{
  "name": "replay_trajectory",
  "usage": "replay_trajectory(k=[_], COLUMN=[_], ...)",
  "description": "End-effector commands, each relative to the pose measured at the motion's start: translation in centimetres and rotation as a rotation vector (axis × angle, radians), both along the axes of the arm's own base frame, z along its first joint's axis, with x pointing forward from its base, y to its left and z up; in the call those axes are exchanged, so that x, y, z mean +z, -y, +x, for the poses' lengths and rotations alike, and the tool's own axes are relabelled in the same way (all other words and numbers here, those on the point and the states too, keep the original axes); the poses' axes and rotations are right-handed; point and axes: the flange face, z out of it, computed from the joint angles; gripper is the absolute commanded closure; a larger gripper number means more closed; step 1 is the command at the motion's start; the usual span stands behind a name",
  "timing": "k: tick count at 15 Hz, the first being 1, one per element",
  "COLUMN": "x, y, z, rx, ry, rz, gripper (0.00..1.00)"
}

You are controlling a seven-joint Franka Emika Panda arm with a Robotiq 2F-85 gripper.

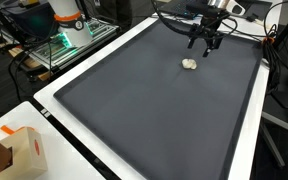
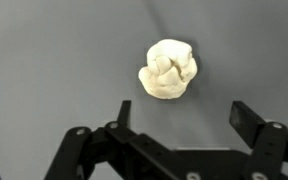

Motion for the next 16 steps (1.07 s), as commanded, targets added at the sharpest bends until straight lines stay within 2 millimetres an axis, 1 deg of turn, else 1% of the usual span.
replay_trajectory(k=[1, 5, 9, 13, 16], x=[0.9, 2.8, 5.7, 8.6, 10.7], y=[1.6, 3.7, 6.0, 7.9, 8.5], z=[1.0, 1.8, 2.0, 1.3, 0.3], rx=[-0.125, -0.318, -0.506, -0.697, -0.822], ry=[0.049, 0.095, 0.166, 0.215, 0.232], rz=[0.056, 0.152, 0.235, 0.279, 0.301], gripper=[0.0, 0.0, 0.0, 0.0, 0.0])
